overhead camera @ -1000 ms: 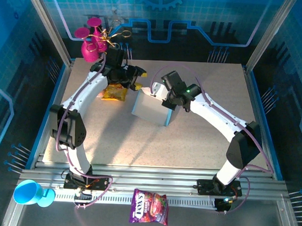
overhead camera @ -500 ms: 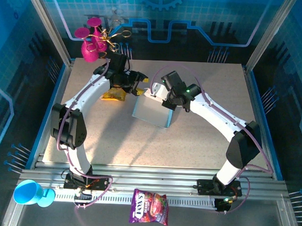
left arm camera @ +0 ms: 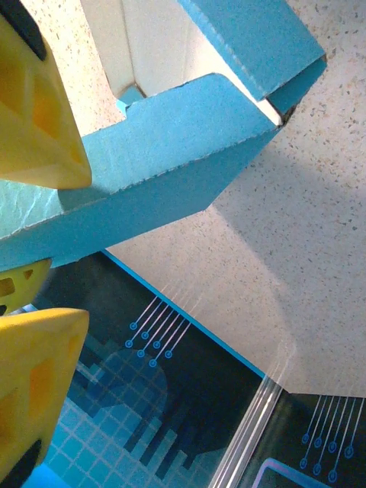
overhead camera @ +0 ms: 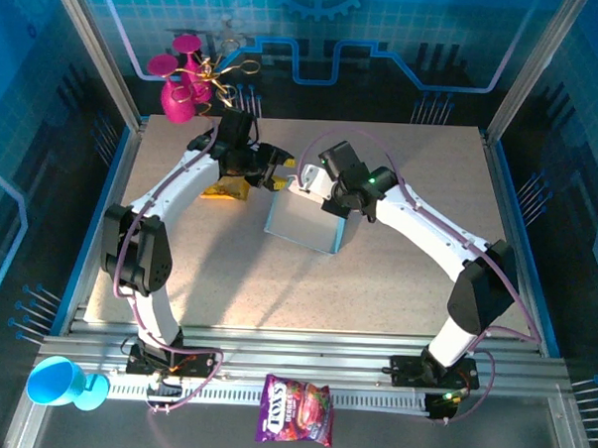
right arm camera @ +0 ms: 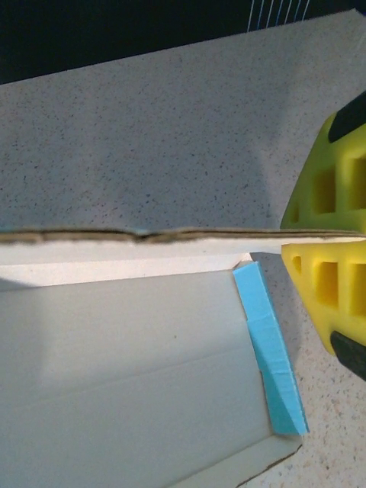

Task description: Fold the paper box

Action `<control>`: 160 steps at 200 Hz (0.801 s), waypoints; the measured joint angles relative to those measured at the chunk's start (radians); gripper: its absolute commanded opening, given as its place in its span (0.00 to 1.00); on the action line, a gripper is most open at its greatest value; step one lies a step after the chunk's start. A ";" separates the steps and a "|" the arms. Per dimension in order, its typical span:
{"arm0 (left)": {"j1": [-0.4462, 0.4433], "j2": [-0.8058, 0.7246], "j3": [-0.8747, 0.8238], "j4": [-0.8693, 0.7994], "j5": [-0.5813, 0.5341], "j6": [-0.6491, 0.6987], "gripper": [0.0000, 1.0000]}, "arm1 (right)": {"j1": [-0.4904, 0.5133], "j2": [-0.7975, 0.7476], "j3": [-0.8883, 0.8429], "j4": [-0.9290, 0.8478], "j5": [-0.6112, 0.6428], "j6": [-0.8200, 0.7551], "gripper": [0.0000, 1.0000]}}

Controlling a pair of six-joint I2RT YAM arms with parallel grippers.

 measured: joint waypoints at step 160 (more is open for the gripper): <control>-0.011 0.001 -0.045 -0.032 0.035 0.002 0.46 | 0.037 0.015 0.000 0.032 0.085 -0.050 0.00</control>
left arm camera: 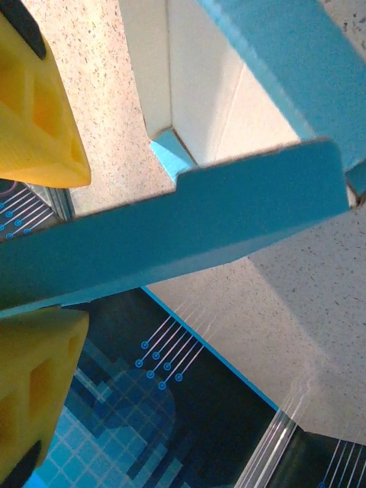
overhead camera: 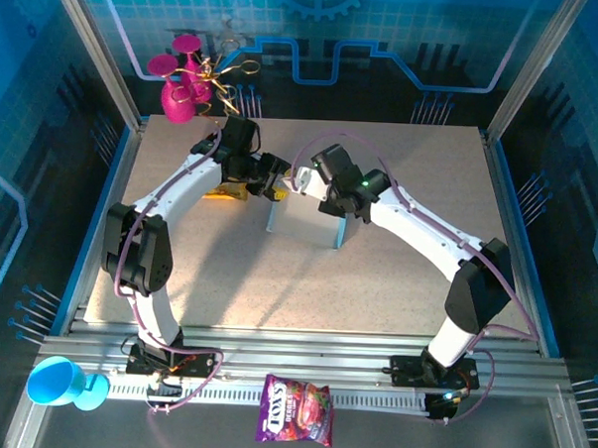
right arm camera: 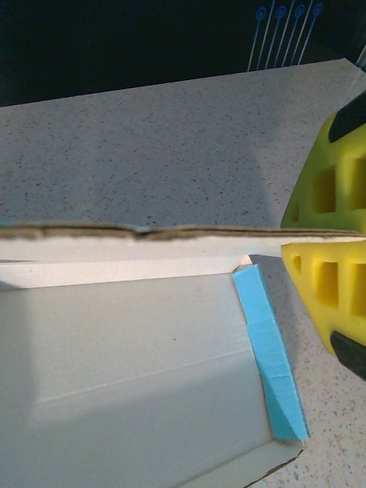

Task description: Fold the paper box

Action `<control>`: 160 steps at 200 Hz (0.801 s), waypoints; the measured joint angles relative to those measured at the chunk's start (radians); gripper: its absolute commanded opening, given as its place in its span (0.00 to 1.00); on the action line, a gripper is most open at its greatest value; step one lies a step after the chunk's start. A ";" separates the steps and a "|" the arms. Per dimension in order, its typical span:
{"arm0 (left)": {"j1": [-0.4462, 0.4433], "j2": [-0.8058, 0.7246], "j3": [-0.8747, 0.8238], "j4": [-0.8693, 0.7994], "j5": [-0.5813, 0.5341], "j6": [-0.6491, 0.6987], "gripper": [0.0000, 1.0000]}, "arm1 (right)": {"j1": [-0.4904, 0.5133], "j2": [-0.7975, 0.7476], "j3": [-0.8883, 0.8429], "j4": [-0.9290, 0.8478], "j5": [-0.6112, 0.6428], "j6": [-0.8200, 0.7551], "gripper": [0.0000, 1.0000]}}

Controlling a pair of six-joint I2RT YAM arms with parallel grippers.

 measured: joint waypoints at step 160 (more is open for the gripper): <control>0.080 -0.024 0.120 -0.112 -0.073 0.054 0.54 | 0.006 0.000 -0.005 0.022 -0.001 0.000 0.00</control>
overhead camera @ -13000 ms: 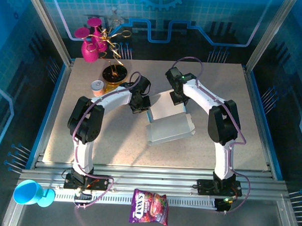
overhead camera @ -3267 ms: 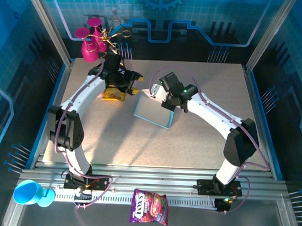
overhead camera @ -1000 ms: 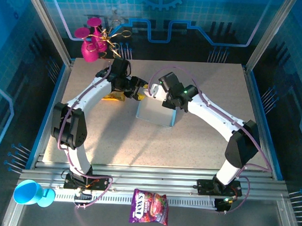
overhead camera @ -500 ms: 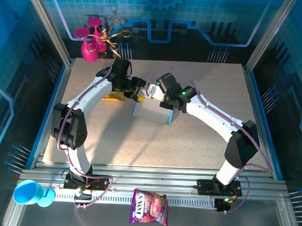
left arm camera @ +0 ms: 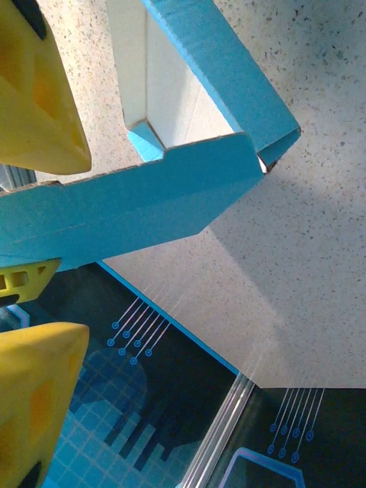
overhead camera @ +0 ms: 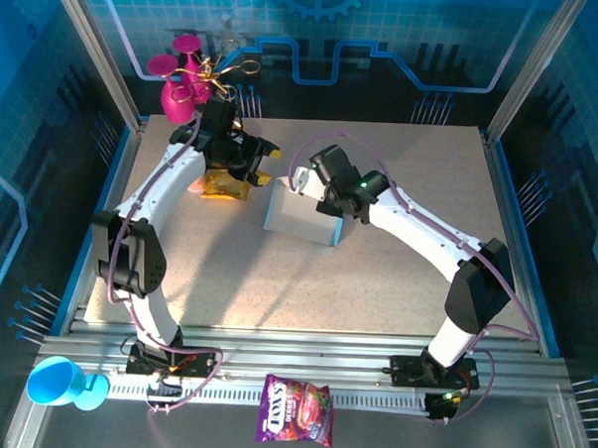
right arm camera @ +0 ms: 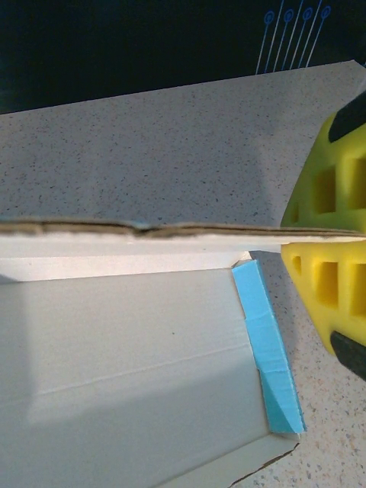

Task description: Fold the paper box

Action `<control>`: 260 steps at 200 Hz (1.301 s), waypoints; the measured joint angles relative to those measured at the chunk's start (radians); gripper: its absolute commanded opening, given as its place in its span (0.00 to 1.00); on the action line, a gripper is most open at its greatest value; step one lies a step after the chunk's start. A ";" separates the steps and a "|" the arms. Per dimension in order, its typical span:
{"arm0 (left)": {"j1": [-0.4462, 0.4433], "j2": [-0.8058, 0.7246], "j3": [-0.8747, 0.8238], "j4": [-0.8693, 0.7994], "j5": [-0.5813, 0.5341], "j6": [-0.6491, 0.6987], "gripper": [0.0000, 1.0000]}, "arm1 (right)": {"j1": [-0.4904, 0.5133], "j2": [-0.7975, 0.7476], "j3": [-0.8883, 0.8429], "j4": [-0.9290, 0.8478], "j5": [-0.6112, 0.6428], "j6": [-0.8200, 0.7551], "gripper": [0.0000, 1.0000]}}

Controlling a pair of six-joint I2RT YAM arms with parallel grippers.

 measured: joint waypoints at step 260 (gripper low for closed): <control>-0.072 0.046 -0.068 0.098 0.007 -0.076 0.46 | 0.001 0.015 0.001 -0.032 0.025 0.003 0.00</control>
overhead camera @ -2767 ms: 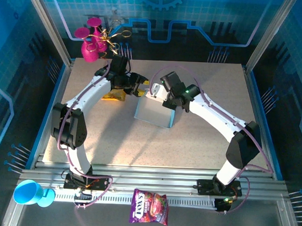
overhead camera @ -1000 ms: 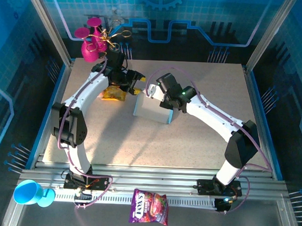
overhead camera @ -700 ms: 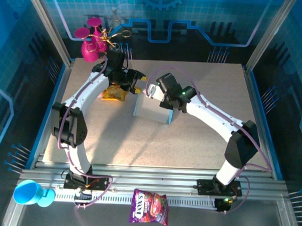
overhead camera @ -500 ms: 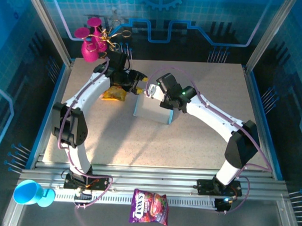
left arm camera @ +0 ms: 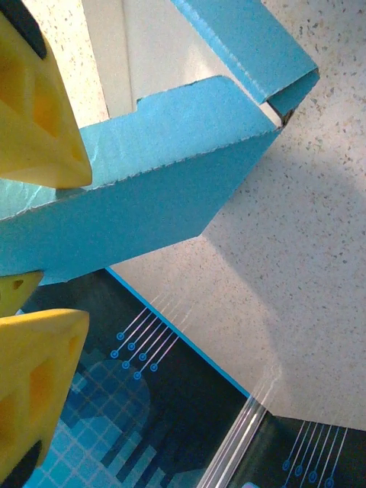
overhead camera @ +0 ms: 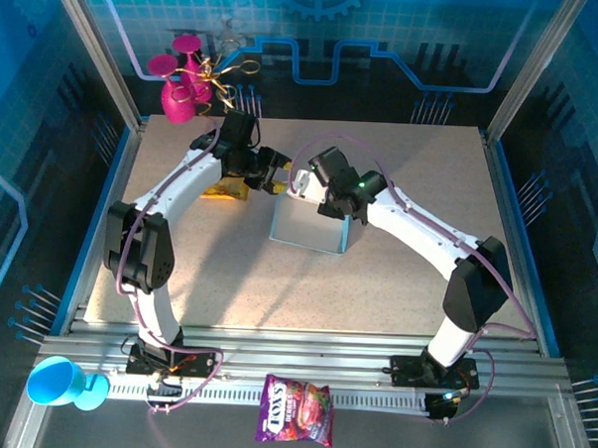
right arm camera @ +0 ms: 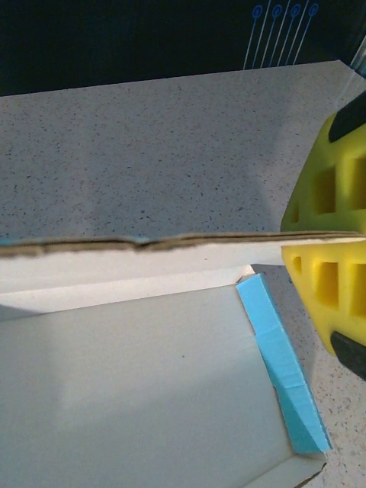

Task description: Fold the paper box

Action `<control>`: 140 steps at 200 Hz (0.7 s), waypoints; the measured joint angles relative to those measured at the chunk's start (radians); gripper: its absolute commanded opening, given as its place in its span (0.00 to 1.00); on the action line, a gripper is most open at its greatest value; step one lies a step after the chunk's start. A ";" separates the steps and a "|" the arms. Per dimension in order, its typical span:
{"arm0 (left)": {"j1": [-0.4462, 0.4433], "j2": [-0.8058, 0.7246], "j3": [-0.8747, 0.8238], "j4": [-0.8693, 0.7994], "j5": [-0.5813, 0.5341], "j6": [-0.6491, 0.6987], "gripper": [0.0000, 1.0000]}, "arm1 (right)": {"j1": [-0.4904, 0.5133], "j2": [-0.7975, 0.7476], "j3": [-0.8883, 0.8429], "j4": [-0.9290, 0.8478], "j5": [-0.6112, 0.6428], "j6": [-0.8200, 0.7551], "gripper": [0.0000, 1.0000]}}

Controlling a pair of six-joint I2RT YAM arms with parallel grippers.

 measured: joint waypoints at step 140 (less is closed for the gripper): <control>-0.010 0.000 -0.037 -0.028 -0.003 -0.051 0.32 | 0.001 0.047 0.028 0.003 0.024 0.005 0.00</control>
